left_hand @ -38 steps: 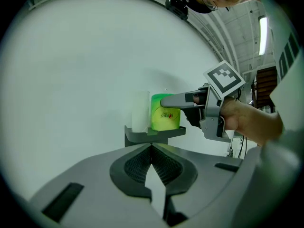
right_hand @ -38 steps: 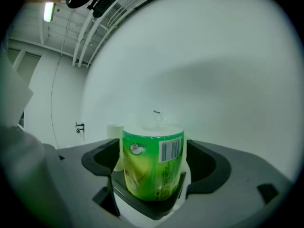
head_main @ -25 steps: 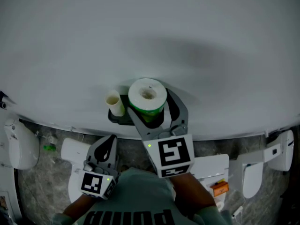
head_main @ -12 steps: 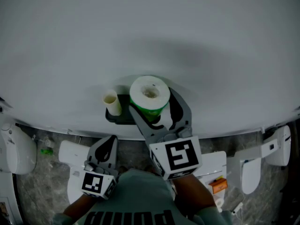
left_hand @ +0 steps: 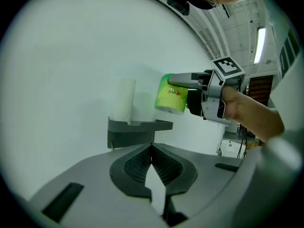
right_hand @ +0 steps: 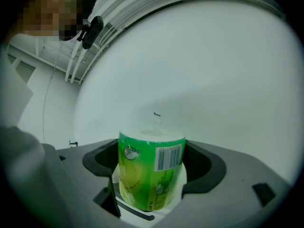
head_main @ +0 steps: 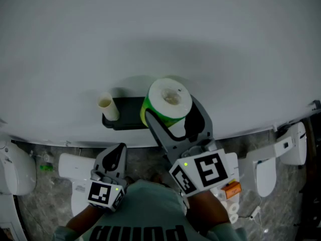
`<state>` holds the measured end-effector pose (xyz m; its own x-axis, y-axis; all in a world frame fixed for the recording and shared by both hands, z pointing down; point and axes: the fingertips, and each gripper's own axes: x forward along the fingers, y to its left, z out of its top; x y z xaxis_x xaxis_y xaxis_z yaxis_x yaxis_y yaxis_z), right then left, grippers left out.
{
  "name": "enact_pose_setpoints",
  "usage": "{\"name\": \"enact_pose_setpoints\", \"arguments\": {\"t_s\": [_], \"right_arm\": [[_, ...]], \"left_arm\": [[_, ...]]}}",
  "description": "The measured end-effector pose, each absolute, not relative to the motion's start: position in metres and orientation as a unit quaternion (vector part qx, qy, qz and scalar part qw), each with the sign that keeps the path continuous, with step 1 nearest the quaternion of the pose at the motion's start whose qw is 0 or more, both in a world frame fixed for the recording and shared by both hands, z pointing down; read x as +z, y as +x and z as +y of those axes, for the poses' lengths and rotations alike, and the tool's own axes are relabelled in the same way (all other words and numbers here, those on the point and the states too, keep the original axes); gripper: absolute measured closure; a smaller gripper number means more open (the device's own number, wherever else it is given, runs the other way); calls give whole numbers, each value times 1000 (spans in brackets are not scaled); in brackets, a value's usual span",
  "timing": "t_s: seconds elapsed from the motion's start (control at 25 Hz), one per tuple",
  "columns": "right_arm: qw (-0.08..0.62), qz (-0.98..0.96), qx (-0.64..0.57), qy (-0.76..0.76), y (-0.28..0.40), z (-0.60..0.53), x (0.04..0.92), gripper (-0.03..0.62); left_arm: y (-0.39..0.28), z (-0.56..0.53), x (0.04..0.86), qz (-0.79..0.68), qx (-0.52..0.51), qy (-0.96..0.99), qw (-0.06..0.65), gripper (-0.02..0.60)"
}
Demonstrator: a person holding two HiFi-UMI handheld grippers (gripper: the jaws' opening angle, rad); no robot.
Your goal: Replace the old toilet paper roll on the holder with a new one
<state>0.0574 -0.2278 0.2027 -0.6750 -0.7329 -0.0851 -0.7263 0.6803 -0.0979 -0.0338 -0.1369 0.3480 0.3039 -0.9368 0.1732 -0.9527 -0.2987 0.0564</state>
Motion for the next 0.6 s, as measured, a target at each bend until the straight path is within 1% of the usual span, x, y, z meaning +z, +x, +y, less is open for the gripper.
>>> {"name": "enact_pose_setpoints", "arguments": {"t_s": [0.6], "right_arm": [[140, 866, -161, -452, 128, -238, 243, 180]], "left_arm": [[-12, -140, 365, -563, 79, 819, 76, 578]]}}
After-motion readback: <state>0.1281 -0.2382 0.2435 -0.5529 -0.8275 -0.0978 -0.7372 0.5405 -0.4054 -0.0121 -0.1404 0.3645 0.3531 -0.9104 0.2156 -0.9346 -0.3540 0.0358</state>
